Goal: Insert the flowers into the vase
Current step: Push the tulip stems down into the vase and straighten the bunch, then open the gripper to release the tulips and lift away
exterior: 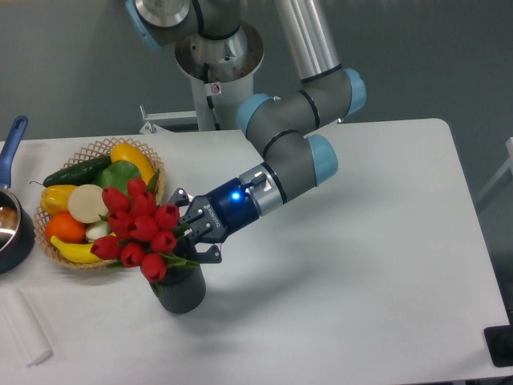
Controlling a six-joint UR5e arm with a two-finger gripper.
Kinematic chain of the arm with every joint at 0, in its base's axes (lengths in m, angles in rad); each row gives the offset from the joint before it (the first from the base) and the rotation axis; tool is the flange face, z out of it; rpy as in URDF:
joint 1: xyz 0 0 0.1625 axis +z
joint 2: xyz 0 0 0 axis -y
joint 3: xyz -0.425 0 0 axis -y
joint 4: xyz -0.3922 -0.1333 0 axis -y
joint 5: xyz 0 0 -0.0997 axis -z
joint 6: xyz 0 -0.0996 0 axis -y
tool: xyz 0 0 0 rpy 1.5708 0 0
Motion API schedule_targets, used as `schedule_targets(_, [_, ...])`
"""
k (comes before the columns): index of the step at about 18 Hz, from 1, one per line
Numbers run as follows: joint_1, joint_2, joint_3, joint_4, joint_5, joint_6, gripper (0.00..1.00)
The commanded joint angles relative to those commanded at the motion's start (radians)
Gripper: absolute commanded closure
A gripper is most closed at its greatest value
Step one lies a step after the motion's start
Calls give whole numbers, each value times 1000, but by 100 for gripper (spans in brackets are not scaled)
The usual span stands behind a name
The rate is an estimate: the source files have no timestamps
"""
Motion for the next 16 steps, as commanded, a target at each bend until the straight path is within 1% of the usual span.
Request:
schedule_targets(2, [6, -2, 0, 0, 3, 2, 70])
schedule_targets(3, [8, -2, 0, 2, 14, 2, 66])
schedule_targets(4, [8, -2, 3, 2, 17, 2, 48])
schedule_targets(5, [8, -2, 11, 2, 18, 3, 27])
schedule_targets(8, [9, 2, 11, 2, 26, 5, 4])
schedule_targets(9, [9, 3, 8, 2, 28, 5, 0])
schedule_targets(12, [12, 11, 8, 3, 70, 5, 0])
schedule_targets(16, [26, 66, 5, 3, 198, 2, 0])
